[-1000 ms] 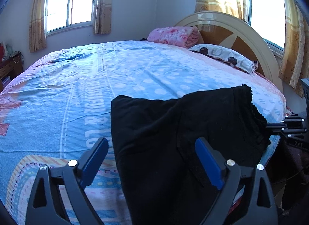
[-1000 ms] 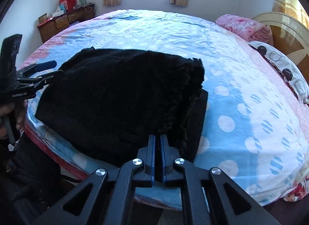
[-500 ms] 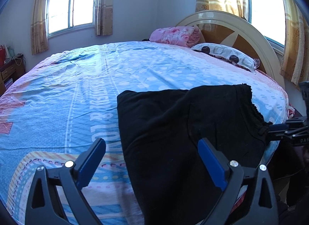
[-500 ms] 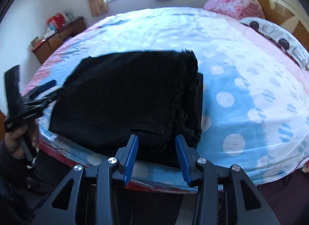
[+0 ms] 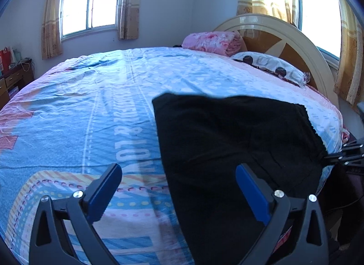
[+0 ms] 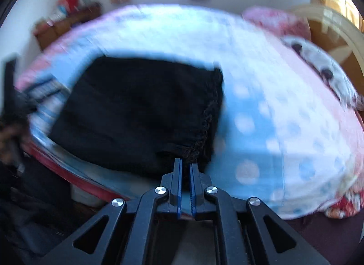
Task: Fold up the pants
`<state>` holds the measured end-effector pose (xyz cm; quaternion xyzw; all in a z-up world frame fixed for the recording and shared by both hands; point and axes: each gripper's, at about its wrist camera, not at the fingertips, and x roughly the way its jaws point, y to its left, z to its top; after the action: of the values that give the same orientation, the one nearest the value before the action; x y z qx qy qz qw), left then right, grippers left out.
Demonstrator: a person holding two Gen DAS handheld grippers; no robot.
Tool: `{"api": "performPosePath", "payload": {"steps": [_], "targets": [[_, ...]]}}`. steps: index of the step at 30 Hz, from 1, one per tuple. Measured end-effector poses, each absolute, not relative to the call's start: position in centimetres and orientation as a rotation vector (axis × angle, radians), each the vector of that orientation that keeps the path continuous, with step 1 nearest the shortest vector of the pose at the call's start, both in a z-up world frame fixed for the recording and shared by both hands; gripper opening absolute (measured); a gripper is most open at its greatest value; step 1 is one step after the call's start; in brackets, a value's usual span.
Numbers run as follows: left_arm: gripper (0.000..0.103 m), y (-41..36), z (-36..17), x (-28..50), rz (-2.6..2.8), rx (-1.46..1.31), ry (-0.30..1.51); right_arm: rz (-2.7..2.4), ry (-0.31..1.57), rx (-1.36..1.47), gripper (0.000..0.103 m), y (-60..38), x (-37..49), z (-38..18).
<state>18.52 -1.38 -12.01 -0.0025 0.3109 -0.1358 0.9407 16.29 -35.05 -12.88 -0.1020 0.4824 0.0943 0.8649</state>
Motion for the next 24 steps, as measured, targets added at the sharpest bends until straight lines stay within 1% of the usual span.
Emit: {"api": "performPosePath", "payload": {"steps": [4,6,8,9,11,15,17,20,24], "targets": [[0.102,-1.4,-12.0,18.7,-0.278,0.011,0.633,0.206,0.997,-0.115,0.007,-35.6,16.6,-12.8],[0.102,-1.5,-11.6,19.0,-0.281,0.034,0.623,0.2,1.013,-0.133,0.013,-35.6,16.8,-12.3],[0.103,-1.6,-10.8,19.5,-0.271,0.069,0.596,0.144,0.986,-0.211,0.041,-35.5,16.8,-10.9],[0.103,-1.6,-10.4,20.0,-0.264,0.087,0.582,0.11,0.953,-0.241,0.044,-35.4,16.7,-10.1],[0.103,-1.8,-9.9,21.3,-0.262,0.108,0.577,0.078,0.896,-0.246,0.045,-35.3,16.9,-8.7],[0.103,-2.2,-10.0,24.5,-0.235,0.128,0.615,0.22,0.808,-0.104,0.045,-34.4,18.9,-6.6],[0.103,-2.3,-10.4,26.4,-0.214,0.119,0.662,0.31,0.803,-0.077,0.046,-32.9,20.2,-7.0],[0.103,-2.5,-11.5,28.4,-0.219,0.112,0.719,0.35,0.799,-0.132,0.046,-30.2,22.5,-8.1],[0.103,-2.5,-12.6,29.5,-0.224,0.108,0.766,0.323,0.862,-0.104,0.046,-30.2,25.9,-10.1]]}}
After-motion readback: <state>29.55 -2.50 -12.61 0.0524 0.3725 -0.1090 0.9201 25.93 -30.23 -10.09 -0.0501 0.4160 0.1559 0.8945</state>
